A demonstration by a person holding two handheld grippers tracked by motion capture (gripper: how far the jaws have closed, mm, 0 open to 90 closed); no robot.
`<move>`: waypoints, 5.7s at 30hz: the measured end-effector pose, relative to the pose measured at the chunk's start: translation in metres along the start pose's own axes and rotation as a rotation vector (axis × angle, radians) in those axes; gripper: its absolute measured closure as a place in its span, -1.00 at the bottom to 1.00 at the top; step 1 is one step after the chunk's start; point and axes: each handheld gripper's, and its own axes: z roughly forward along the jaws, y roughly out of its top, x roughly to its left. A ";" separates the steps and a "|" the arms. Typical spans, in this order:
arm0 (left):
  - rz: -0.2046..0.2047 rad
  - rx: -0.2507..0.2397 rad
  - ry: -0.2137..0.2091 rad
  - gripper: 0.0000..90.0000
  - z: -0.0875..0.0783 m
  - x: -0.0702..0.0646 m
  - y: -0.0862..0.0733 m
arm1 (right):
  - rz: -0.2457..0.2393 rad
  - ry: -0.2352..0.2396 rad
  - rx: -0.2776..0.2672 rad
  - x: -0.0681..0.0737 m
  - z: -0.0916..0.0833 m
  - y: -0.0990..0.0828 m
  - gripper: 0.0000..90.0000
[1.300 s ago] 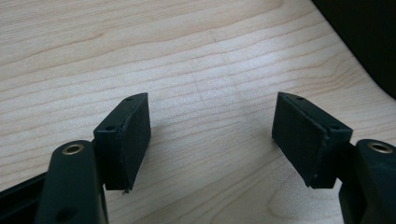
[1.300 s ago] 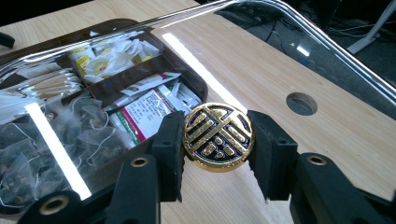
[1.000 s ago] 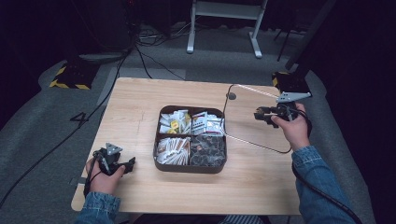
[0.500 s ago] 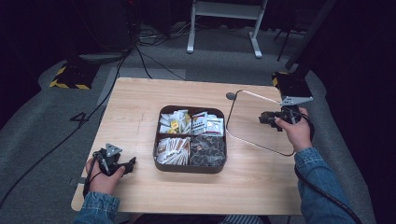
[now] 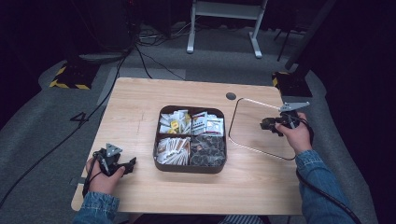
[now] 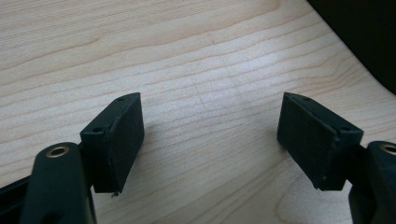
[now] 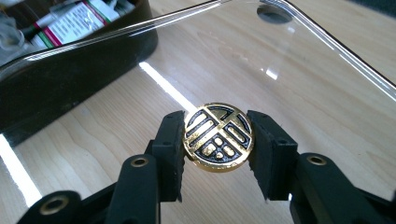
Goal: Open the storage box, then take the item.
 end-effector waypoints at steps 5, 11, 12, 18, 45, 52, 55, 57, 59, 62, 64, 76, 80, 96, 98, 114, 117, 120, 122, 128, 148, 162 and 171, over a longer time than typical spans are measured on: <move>0.000 0.000 0.000 -0.48 0.000 0.000 0.000 | -0.003 0.002 0.034 -0.001 0.009 -0.009 0.30; 0.000 0.000 0.000 -0.48 0.000 0.000 0.000 | -0.009 0.010 0.065 0.001 0.020 -0.019 0.30; 0.001 0.000 0.001 -0.48 0.000 0.000 0.000 | -0.012 0.012 0.069 0.001 0.021 -0.020 0.30; 0.001 0.000 0.001 -0.48 0.000 0.000 0.000 | -0.021 0.011 0.088 0.001 0.029 -0.026 0.30; 0.003 0.000 -0.002 -0.49 0.000 0.000 0.000 | -0.029 -0.033 0.103 -0.002 0.040 -0.038 0.28; 0.004 0.000 -0.003 -0.51 0.001 0.000 0.000 | 0.013 -0.061 0.001 0.000 0.024 -0.034 0.01; 0.004 0.000 -0.002 -0.51 0.001 0.000 0.000 | 0.014 -0.058 -0.027 0.005 0.013 -0.032 -0.02; 0.005 0.001 0.000 -0.51 0.001 0.000 0.000 | 0.014 -0.056 -0.045 0.008 0.006 -0.031 -0.04; 0.003 0.002 0.003 -0.50 0.001 -0.001 0.001 | 0.014 -0.051 -0.065 0.012 -0.001 -0.031 -0.05; 0.003 0.001 0.008 -0.50 0.001 -0.002 0.001 | 0.029 -0.034 -0.089 0.019 -0.010 -0.034 -0.08; 0.003 0.003 0.012 -0.49 0.001 -0.002 0.001 | 0.031 -0.027 -0.098 0.024 -0.014 -0.036 -0.08; -0.006 -0.008 -0.010 -0.37 -0.010 -0.011 0.012 | 0.039 0.009 -0.170 0.063 -0.023 -0.047 -0.08; -0.030 -0.035 -0.029 -0.34 -0.015 -0.014 0.018 | 0.042 -0.010 -0.175 0.076 -0.018 -0.056 -0.04; -0.005 -0.082 -0.077 -0.18 -0.039 -0.023 0.041 | -0.055 0.102 -0.080 0.106 0.009 -0.072 0.44; -0.010 -0.085 -0.094 -0.19 -0.039 -0.024 0.043 | -0.063 0.100 -0.084 0.110 0.012 -0.075 0.43; 0.036 -0.084 -0.102 -0.32 -0.039 -0.036 0.054 | -0.158 0.089 -0.053 0.136 0.030 -0.086 0.37; 0.048 -0.082 -0.110 -0.32 -0.038 -0.039 0.059 | -0.155 0.098 -0.052 0.136 0.031 -0.085 0.33; 0.068 -0.076 -0.110 -0.32 -0.039 -0.044 0.064 | -0.154 0.100 -0.052 0.136 0.031 -0.085 0.32; 0.102 -0.062 -0.108 -0.34 -0.041 -0.049 0.069 | -0.155 0.101 -0.052 0.136 0.031 -0.085 0.31; 0.143 -0.069 -0.124 -0.38 -0.046 -0.059 0.083 | -0.159 0.096 -0.052 0.137 0.031 -0.086 0.28; 0.140 -0.122 -0.181 -0.46 -0.028 -0.093 0.083 | -0.153 0.103 -0.050 0.136 0.032 -0.084 0.25; 0.161 -0.075 -0.174 -0.17 0.002 -0.098 0.077 | -0.152 0.102 -0.050 0.137 0.033 -0.084 0.24; 0.207 -0.033 -0.166 0.23 0.014 -0.101 0.077 | -0.154 0.097 -0.051 0.137 0.033 -0.084 0.23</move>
